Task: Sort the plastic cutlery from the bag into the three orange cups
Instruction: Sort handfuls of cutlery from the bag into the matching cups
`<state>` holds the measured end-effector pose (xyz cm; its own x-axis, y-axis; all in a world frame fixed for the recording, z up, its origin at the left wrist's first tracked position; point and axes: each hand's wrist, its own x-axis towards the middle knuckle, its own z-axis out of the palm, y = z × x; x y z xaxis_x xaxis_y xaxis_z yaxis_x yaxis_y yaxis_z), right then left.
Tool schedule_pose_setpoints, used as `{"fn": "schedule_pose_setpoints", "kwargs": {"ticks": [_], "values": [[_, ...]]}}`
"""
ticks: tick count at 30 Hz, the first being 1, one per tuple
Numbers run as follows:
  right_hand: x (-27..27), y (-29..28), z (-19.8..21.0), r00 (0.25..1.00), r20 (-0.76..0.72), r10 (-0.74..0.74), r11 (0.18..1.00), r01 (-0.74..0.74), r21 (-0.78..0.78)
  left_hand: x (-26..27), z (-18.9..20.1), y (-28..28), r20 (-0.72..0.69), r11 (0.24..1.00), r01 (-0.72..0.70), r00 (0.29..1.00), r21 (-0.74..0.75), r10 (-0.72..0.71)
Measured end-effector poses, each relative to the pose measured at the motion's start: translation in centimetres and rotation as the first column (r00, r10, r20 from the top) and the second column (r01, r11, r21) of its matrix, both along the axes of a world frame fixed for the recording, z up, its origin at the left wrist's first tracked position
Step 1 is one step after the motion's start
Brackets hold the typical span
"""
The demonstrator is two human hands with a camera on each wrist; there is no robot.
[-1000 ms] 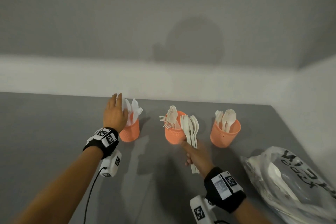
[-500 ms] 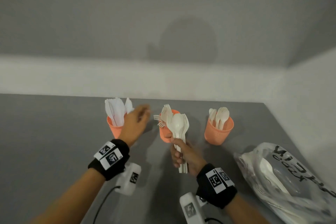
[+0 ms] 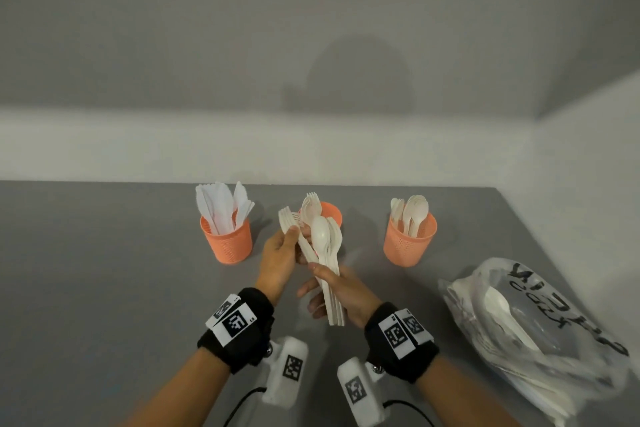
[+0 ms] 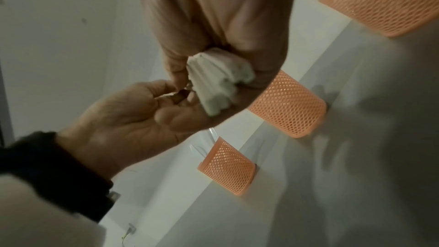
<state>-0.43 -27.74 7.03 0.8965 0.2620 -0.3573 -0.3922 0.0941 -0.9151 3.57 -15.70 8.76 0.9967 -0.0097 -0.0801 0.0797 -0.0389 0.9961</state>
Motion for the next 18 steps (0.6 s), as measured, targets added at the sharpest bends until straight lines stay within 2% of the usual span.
{"fn": "schedule_pose_setpoints", "kwargs": {"ticks": [3, 7, 9, 11, 13, 15, 18], "values": [[-0.2, -0.6, -0.5, 0.994, -0.017, -0.106, 0.994, 0.105, -0.026, 0.7, 0.6, 0.3, 0.013, 0.983, -0.086, 0.996, -0.160, 0.089], [-0.5, -1.8, -1.1, 0.979, 0.043, -0.199, 0.963, 0.204, -0.176, 1.5, 1.7, 0.5, 0.119, 0.987, -0.075, 0.989, -0.140, 0.092], [-0.8, -2.3, -0.9, 0.981, 0.043, -0.188, 0.966, 0.193, -0.173, 1.6, 1.7, 0.4, 0.136, 0.999, -0.005, 0.991, -0.052, 0.012], [-1.1, -2.6, -0.4, 0.987, 0.036, -0.157, 0.974, 0.161, -0.157, 1.3, 1.2, 0.0, 0.072, 0.991, 0.135, 0.988, 0.020, -0.136], [-1.3, -2.7, 0.2, 0.991, 0.000, -0.134, 0.986, 0.133, -0.104, 0.8, 0.5, -0.6, -0.016, 0.959, 0.281, 0.959, -0.041, -0.282], [-1.4, -2.9, 0.5, 0.995, -0.047, -0.086, 0.996, 0.085, -0.031, 0.4, 0.2, -1.5, -0.046, 0.919, 0.380, 0.921, -0.109, -0.386], [-1.7, -3.0, 0.7, 0.989, -0.094, 0.117, 0.989, -0.107, 0.102, 0.2, 0.1, -2.7, -0.077, 0.858, 0.472, 0.866, -0.204, -0.494]]}}
